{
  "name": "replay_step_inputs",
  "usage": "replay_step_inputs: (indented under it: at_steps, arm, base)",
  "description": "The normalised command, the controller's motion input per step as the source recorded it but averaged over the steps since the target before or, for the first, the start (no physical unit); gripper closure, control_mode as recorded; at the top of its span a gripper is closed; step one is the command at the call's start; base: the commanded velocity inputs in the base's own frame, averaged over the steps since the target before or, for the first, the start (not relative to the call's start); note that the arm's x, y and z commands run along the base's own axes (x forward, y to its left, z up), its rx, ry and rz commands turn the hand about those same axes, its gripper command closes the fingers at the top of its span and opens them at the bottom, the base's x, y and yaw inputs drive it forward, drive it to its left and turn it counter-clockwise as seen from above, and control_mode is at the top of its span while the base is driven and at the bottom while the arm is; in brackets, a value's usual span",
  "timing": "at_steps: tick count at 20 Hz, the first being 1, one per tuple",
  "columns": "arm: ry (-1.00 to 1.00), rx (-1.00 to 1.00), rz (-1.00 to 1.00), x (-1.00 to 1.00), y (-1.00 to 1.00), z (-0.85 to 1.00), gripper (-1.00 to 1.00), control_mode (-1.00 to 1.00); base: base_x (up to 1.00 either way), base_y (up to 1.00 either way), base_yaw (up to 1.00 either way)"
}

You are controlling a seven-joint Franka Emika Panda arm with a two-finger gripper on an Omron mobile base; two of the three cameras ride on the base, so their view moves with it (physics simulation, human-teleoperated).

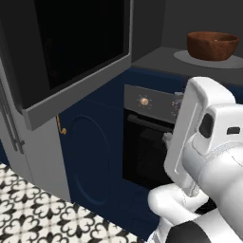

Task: Pick the garlic from the sink and place it in the bowl. Then pick the bowl and place it in the microwave. Then close the microwave door and press the start button.

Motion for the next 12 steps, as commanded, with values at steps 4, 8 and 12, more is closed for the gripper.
replay_step_inputs:
  at_steps: [4,8,12]
  arm:
    - [-0.09,-0.15,-0.05,0.0,0.98,-0.65,-1.0,-1.0]
    - [-0.08,-0.09,-0.01,0.04,0.97,-0.32,-1.0,-1.0]
    - [-0.2,0.0,-0.07,0.45,0.99,-0.48,-1.0,-1.0]
  base:
    - [0.0,0.0,0.0]
    - [0.0,0.0,0.0]
    - [0.0,0.0,0.0]
